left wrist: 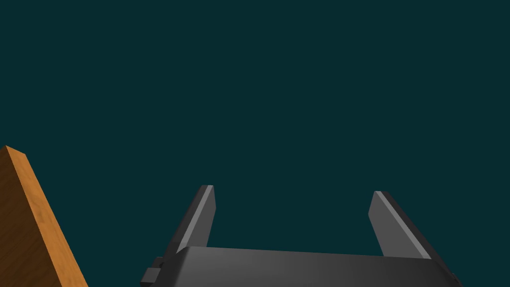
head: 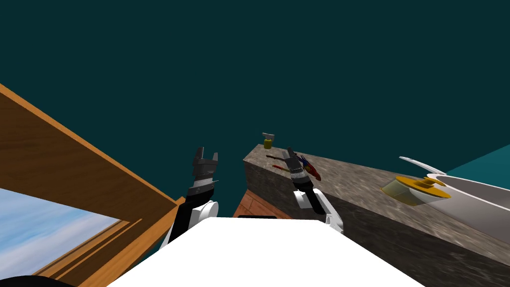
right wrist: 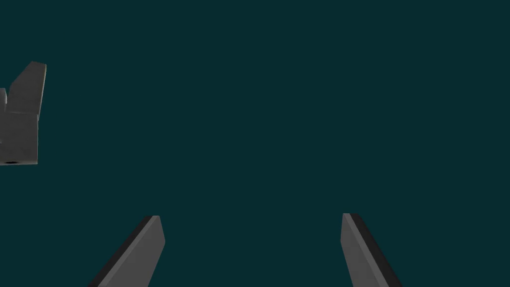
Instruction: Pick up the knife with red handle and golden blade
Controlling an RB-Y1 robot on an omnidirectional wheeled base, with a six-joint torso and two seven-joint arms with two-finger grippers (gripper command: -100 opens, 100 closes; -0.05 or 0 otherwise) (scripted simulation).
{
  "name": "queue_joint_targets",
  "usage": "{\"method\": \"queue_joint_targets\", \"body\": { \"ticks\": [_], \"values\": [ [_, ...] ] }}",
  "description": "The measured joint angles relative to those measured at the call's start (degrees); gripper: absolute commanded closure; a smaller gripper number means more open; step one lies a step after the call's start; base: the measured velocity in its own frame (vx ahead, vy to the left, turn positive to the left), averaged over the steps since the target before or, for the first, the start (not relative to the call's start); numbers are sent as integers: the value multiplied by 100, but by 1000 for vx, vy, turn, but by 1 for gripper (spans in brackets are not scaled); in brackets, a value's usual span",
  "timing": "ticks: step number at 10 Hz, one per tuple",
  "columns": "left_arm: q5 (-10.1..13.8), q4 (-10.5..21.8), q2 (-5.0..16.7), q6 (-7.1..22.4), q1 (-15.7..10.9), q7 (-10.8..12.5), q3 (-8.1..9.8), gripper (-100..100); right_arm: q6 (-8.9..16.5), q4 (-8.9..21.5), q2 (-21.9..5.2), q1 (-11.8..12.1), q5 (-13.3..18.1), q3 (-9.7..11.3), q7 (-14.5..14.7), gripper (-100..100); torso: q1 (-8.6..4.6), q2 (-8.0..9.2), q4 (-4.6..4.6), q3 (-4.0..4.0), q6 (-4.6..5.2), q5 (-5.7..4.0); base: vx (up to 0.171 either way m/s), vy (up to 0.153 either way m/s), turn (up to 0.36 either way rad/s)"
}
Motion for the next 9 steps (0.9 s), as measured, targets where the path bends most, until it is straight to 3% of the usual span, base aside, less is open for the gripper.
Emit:
{"method": "queue_joint_targets", "body": {
  "ticks": [5, 9],
  "values": [
    [0, 0, 0, 0, 0, 0, 0, 0, -390, 597, -292, -661, 861, 20, -297, -100, 0, -1, 0, -1, 0, 0, 33, -32, 2],
    [0, 0, 0, 0, 0, 0, 0, 0, -671, 1017, -421, -1058, 1487, 33, -453, -100, 4, 6, 1, 4, 1, 1, 20, -25, 5]
  ]
}}
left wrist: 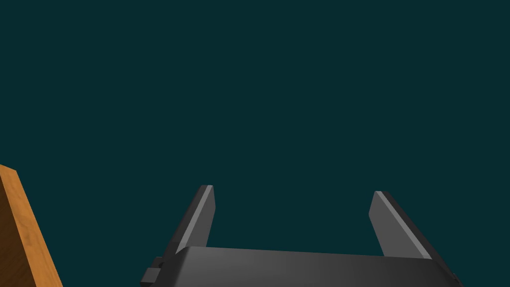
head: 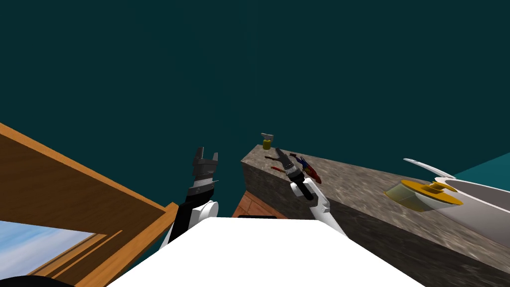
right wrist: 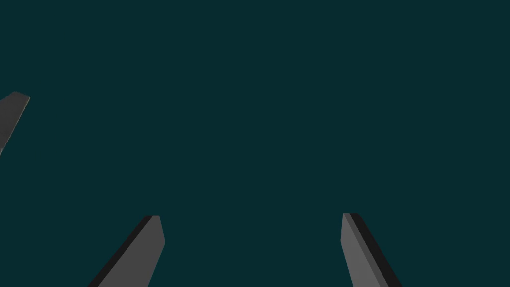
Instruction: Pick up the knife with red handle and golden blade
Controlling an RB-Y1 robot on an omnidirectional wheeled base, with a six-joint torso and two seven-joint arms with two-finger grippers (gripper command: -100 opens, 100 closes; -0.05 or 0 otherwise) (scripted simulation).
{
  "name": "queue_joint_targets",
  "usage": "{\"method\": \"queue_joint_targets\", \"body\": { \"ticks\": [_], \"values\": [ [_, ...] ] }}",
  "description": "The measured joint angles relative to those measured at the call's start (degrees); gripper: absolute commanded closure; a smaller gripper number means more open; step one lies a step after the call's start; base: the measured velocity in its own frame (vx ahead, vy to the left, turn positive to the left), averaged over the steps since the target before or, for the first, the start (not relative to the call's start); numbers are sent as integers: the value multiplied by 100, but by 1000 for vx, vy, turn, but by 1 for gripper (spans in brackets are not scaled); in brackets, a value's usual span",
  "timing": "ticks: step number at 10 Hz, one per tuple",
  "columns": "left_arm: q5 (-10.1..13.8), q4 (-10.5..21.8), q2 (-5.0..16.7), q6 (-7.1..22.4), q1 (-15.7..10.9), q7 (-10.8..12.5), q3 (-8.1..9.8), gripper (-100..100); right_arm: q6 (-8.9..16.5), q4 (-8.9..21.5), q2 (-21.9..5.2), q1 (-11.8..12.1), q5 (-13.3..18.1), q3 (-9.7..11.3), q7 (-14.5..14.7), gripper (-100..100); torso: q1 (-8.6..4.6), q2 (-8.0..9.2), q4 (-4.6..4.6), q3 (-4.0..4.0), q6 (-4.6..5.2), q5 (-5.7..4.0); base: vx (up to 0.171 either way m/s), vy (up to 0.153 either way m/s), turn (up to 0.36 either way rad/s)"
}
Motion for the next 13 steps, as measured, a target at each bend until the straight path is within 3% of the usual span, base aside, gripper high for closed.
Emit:
{"method": "queue_joint_targets", "body": {
  "ticks": [1, 3, 4, 13],
  "values": [
    [0, 0, 0, 0, 0, 0, 0, 0, -141, 216, -62, -187, 167, 2, -60, -100, -3, -4, -1, -2, -1, 0, 30, -33, 12],
    [0, 0, 0, 0, 0, 0, 0, 0, -236, 286, -118, -280, 455, 14, -133, -100, 3, 2, 0, 1, 0, 1, 16, -21, 6],
    [0, 0, 0, 0, 0, 0, 0, 0, -307, 468, -177, -481, 621, 30, -196, -100, 1, -1, 0, 0, -1, 1, 18, -30, 18],
    [0, 0, 0, 0, 0, 0, 0, 0, -944, 1361, -524, -1389, 2082, 142, -608, -100, -1, 1, 0, 0, 1, 0, 18, -27, 18]
  ]
}}
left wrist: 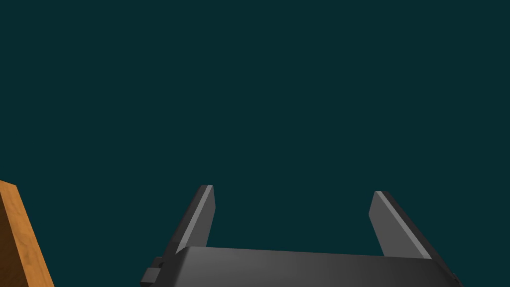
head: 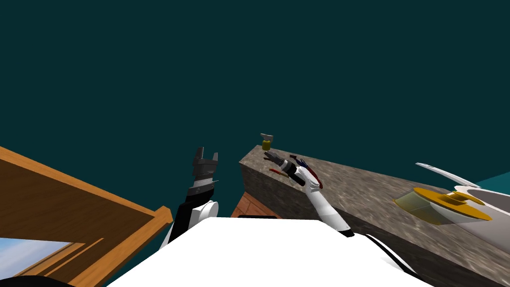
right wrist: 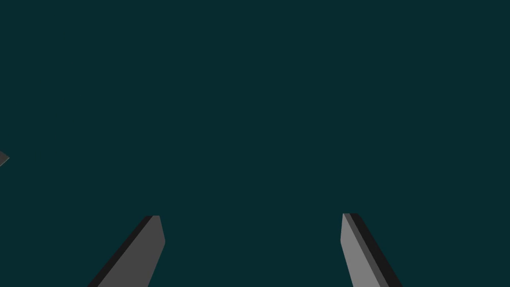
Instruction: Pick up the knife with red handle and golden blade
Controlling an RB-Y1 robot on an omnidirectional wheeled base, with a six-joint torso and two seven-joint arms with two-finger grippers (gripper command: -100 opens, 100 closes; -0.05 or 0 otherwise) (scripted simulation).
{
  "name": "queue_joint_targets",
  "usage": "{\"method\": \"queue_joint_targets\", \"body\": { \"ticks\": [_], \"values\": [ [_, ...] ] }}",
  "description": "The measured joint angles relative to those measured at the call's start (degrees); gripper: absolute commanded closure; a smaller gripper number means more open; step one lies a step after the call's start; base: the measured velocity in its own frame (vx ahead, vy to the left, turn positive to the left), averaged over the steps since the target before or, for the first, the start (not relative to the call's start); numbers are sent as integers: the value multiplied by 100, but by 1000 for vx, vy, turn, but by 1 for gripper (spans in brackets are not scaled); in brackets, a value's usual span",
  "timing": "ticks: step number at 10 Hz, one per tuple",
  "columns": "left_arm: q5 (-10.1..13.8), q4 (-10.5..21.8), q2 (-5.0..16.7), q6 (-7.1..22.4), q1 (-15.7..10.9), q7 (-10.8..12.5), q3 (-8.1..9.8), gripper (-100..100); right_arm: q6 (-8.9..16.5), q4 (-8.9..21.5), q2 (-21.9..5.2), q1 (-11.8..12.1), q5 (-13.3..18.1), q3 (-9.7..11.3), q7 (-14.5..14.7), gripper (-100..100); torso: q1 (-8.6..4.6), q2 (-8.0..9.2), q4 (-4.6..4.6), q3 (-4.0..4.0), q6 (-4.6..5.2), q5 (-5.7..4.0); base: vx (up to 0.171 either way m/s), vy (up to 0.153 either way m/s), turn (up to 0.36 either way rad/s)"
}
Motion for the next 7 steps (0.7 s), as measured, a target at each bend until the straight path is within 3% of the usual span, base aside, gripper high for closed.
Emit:
{"method": "queue_joint_targets", "body": {
  "ticks": [4, 7],
  "values": [
    [0, 0, 0, 0, 0, 0, 0, 0, -250, 374, -106, -327, 540, 41, -100, -100, 5, 5, 1, 3, 1, 1, 14, -26, 34],
    [0, 0, 0, 0, 0, 0, 0, 0, -506, 823, -247, -758, 1060, 145, -260, -100, -2, 0, 0, 0, -1, 0, 14, -39, 60]
  ]
}}
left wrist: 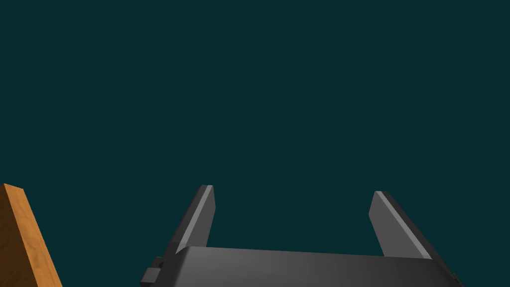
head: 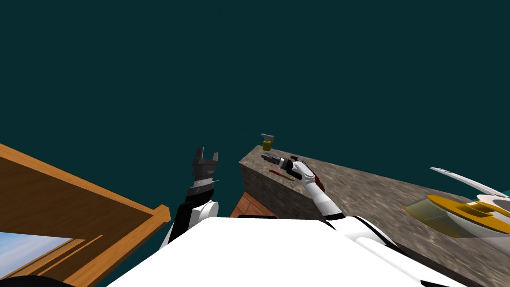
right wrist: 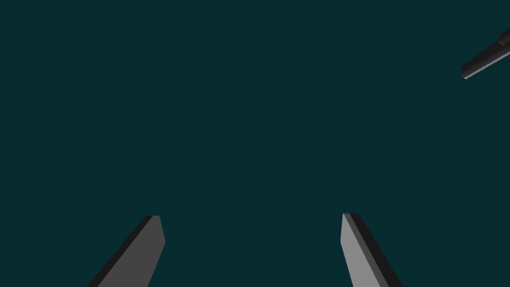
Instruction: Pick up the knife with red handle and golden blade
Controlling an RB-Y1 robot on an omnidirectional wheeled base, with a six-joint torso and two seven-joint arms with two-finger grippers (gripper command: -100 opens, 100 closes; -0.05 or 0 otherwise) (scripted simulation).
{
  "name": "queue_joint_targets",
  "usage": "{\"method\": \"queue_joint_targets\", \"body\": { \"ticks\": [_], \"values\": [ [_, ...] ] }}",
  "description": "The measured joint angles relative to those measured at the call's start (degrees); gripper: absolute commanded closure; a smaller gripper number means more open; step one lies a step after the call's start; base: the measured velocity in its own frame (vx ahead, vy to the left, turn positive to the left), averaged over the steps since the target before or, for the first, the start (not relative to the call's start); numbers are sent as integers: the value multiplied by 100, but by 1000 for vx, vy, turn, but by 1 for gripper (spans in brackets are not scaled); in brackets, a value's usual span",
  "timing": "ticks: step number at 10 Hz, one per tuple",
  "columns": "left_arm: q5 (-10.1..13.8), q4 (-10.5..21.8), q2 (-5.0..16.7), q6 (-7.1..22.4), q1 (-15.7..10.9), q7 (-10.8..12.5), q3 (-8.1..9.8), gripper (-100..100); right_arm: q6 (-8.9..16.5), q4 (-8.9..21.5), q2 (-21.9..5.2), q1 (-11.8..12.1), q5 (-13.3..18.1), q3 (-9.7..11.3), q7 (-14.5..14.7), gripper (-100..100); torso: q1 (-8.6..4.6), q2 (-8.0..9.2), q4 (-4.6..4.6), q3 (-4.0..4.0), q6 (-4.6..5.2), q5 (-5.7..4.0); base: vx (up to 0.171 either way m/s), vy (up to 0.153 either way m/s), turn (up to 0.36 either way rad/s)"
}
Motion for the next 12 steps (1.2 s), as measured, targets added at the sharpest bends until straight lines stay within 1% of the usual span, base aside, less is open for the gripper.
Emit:
{"method": "queue_joint_targets", "body": {
  "ticks": [1, 2, 3, 5, 6, 7, 8, 9, 10, 12],
  "values": [
    [0, 0, 0, 0, 0, 0, 0, 0, -90, 133, -42, -105, 169, 14, -47, -100, 1, 2, 0, 1, 3, -1, 3, -16, -13],
    [0, 0, 0, 0, 0, 0, 0, 0, -103, 143, -55, -124, 332, 29, -80, -100, 7, 6, 0, 3, 3, 0, 1, -18, 85],
    [0, 0, 0, 0, 0, 0, 0, 0, -199, 307, -109, -280, 501, 65, -120, -100, 8, 6, 1, 3, 0, 2, 4, -25, 62],
    [0, 0, 0, 0, 0, 0, 0, 0, -292, 440, -159, -384, 800, 101, -200, -100, 9, 8, 1, 4, 3, 1, -3, -21, 51],
    [0, 0, 0, 0, 0, 0, 0, 0, -393, 572, -222, -523, 962, 138, -239, -100, 7, 9, 2, 5, 0, 1, -7, -32, 64],
    [0, 0, 0, 0, 0, 0, 0, 0, -485, 730, -246, -613, 1128, 158, -252, -100, 4, 10, 1, 5, 3, 0, -2, -16, -16],
    [0, 0, 0, 0, 0, 0, 0, 0, -512, 824, -241, -670, 1232, 174, -253, -100, 8, 9, 1, 5, 4, 1, -7, -22, 102],
    [0, 0, 0, 0, 0, 0, 0, 0, -596, 995, -287, -822, 1398, 229, -294, -100, 8, 9, 2, 5, 0, 1, -6, -23, 76],
    [0, 0, 0, 0, 0, 0, 0, 0, -666, 1100, -307, -877, 1573, 261, -316, -100, 8, 10, 1, 5, 3, 1, -16, -29, 136],
    [0, 0, 0, 0, 0, 0, 0, 0, -866, 1416, -404, -1142, 1914, 349, -401, -100, 5, 12, 2, 7, 4, 0, -10, -22, 22]
  ]
}}
